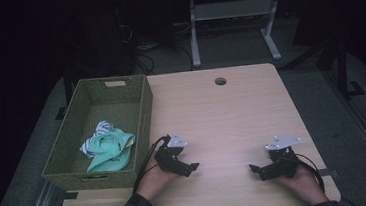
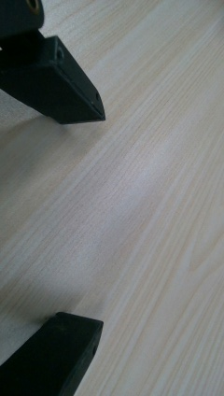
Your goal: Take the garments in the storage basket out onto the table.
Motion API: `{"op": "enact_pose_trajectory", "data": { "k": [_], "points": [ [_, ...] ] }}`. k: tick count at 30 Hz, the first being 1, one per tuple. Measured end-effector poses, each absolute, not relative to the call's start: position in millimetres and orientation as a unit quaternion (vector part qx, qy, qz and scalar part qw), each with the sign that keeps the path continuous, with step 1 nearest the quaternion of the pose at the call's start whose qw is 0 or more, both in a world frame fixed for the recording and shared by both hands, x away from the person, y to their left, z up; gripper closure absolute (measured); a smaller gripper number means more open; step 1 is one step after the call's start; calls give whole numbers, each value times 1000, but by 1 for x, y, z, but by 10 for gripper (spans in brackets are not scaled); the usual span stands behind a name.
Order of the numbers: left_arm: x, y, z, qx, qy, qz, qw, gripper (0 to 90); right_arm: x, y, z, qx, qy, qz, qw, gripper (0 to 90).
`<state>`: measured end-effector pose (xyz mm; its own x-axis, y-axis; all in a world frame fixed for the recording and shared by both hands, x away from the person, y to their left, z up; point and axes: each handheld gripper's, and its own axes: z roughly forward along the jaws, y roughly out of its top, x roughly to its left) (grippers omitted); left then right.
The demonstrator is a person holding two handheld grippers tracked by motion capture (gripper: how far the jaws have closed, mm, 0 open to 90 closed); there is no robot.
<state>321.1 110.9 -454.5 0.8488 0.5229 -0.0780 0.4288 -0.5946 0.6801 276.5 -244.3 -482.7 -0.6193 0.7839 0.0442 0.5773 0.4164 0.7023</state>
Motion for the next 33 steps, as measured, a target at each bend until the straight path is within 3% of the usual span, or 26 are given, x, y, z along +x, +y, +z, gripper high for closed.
{"op": "enact_pose_trajectory", "data": {
  "k": [33],
  "points": [
    [324, 114, -441, 886, 269, 64, 372, 135, 280, -244, -483, 408, 830, 351, 146, 18]
  ]
}}
